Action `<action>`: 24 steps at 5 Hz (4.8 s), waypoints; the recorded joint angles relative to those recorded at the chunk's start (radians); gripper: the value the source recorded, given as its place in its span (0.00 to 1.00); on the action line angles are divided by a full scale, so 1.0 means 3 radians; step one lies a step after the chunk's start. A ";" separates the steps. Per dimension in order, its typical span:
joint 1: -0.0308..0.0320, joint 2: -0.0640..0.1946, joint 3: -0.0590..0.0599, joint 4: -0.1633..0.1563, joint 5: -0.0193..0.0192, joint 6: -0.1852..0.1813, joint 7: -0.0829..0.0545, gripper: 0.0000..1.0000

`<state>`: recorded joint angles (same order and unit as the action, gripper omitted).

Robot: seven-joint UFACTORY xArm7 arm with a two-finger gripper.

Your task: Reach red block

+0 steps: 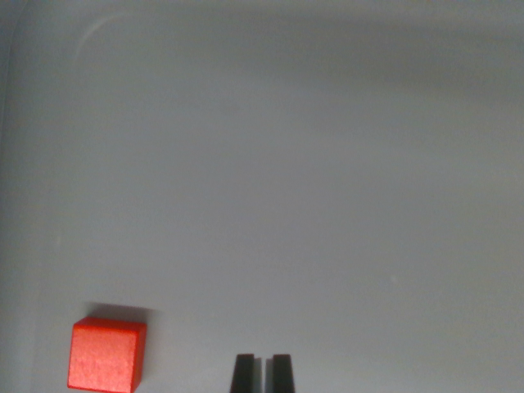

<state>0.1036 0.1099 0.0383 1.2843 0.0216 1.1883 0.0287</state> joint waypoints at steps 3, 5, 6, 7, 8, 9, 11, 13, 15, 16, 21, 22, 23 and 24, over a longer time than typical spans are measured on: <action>0.0040 0.0040 0.0031 -0.0122 -0.0009 -0.0165 0.0018 0.00; 0.0078 0.0079 0.0062 -0.0239 -0.0018 -0.0323 0.0034 0.00; 0.0114 0.0116 0.0090 -0.0351 -0.0026 -0.0472 0.0050 0.00; 0.0114 0.0116 0.0090 -0.0351 -0.0026 -0.0472 0.0050 0.00; 0.0152 0.0154 0.0120 -0.0468 -0.0035 -0.0631 0.0067 0.00; 0.0152 0.0154 0.0120 -0.0468 -0.0035 -0.0631 0.0067 0.00; 0.0189 0.0192 0.0150 -0.0583 -0.0043 -0.0786 0.0084 0.00; 0.0226 0.0229 0.0179 -0.0695 -0.0051 -0.0937 0.0100 0.00; 0.0261 0.0265 0.0206 -0.0803 -0.0059 -0.1082 0.0116 0.00; 0.0294 0.0299 0.0233 -0.0905 -0.0067 -0.1220 0.0130 0.00; 0.0353 0.0359 0.0280 -0.1087 -0.0080 -0.1465 0.0157 0.00; 0.0379 0.0385 0.0300 -0.1167 -0.0086 -0.1573 0.0168 0.00; 0.0379 0.0385 0.0300 -0.1167 -0.0086 -0.1573 0.0168 0.00; 0.0402 0.0408 0.0318 -0.1237 -0.0092 -0.1667 0.0178 0.00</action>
<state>0.2241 0.2323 0.1338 0.9131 -0.0058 0.6881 0.0822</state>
